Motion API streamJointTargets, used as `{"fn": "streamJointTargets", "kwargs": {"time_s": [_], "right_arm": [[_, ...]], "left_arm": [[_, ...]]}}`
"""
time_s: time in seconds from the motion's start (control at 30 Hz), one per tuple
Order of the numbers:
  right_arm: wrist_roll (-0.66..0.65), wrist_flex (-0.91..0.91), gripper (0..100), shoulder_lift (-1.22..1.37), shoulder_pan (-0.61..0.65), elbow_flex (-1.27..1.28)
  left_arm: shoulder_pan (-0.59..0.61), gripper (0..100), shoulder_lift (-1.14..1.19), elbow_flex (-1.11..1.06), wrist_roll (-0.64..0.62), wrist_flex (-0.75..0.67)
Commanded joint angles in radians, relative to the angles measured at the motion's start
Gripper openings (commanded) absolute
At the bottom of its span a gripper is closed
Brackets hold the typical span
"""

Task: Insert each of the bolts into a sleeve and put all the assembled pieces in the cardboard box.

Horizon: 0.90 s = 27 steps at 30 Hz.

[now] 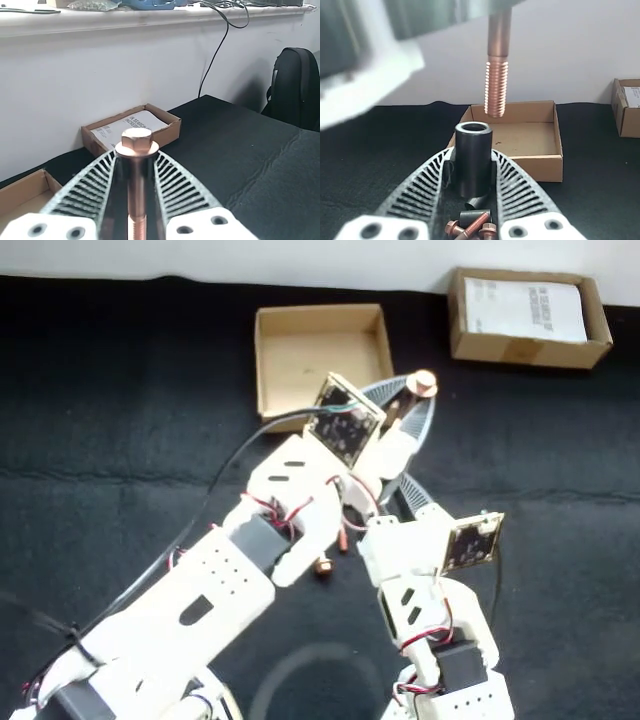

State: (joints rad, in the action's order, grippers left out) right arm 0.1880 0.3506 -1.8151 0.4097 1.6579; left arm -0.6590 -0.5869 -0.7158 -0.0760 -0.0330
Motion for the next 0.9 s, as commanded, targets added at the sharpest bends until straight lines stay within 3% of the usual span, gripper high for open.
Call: {"fn": "streamJointTargets", "kwargs": {"time_s": [0.0,0.87], "right_arm": [[-0.012,-0.001,0.7,-0.015,0.008,0.145],[-0.012,-0.002,0.7,-0.016,0.007,0.145]], "left_arm": [[-0.012,1,-0.087,0.067,0.005,0.081],[-0.016,1,-0.124,-0.111,-0.003,0.086]]}}
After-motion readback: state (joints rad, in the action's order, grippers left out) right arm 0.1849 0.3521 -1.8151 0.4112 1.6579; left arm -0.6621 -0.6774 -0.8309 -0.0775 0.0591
